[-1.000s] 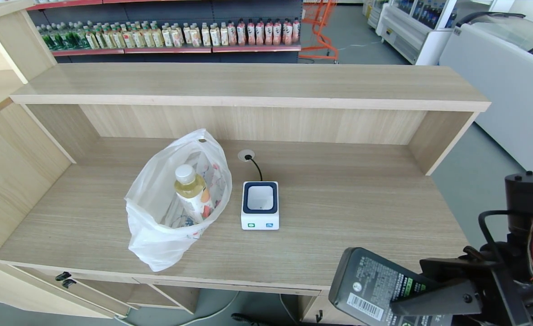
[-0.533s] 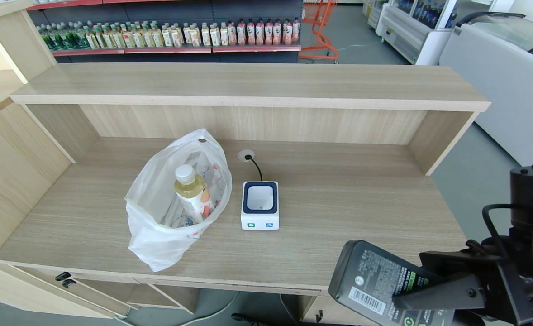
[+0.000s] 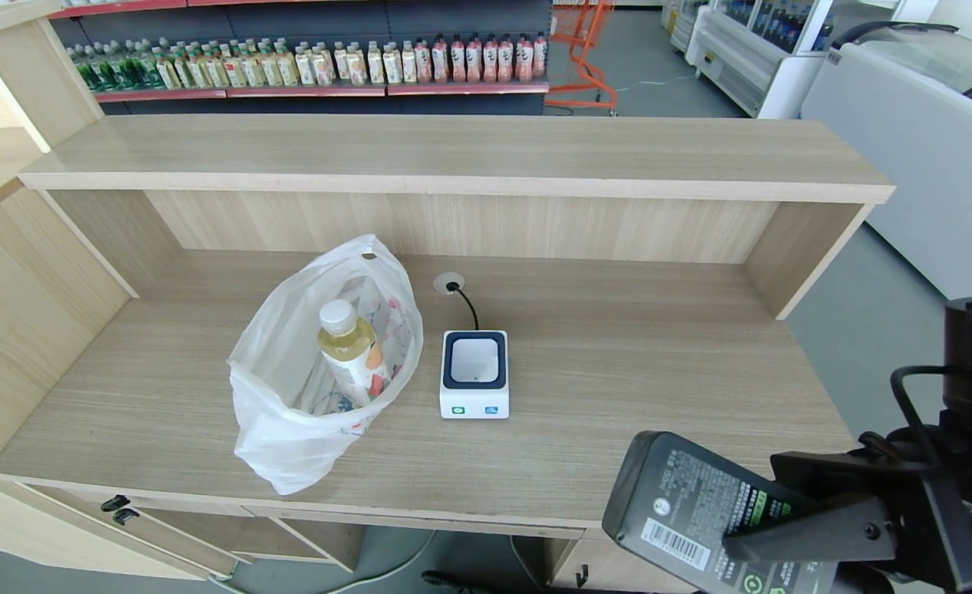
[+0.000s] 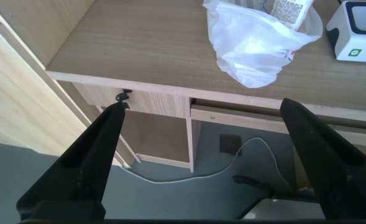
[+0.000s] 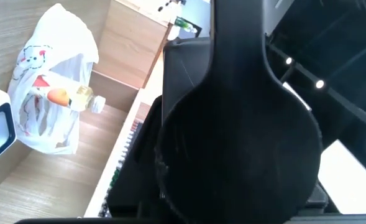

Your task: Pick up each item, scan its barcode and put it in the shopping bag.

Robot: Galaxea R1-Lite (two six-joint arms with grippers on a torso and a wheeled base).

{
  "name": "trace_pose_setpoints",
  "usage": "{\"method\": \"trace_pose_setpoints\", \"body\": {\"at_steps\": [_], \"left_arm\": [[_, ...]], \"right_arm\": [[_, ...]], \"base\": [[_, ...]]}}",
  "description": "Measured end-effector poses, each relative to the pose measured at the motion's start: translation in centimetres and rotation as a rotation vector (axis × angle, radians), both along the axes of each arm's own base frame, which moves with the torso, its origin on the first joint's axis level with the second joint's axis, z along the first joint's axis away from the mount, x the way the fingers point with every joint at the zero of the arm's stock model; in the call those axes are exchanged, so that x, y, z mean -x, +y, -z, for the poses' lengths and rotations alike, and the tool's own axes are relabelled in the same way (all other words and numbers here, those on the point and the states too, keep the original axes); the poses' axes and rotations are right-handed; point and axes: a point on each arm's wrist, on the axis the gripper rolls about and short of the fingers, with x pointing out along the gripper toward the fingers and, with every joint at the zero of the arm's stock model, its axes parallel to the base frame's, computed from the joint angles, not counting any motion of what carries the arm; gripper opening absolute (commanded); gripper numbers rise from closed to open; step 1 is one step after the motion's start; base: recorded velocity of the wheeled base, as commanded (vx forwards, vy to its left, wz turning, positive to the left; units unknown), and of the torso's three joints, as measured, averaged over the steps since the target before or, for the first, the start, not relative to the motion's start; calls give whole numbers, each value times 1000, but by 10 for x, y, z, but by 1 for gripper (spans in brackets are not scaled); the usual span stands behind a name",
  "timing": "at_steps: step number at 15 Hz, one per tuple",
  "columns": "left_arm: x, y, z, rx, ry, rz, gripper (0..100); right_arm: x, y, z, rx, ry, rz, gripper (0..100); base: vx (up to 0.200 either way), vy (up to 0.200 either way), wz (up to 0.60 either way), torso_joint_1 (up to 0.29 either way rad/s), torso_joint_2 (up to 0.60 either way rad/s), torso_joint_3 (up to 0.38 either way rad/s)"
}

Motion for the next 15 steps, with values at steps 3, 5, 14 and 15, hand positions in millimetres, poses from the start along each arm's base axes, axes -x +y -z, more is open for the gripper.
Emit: {"method": "trace_pose_setpoints", "body": {"at_steps": [3, 5, 14, 15], "left_arm": [[0, 0, 0, 0, 0, -1, 100], [0, 0, 0, 0, 0, 0, 100], [0, 0, 0, 0, 0, -1, 100], [0, 0, 0, 0, 0, -1, 100]], "right_arm": [[2, -1, -2, -3, -7, 0, 0], [3, -1, -3, -2, 8, 2, 0], [4, -48, 5, -33, 1209, 480, 0], [9, -56, 12, -26, 1331, 527, 0]], "base": [[0, 0, 0, 0, 0, 0], [0, 0, 0, 0, 0, 0], [0, 0, 0, 0, 0, 0], [0, 0, 0, 0, 0, 0]]}}
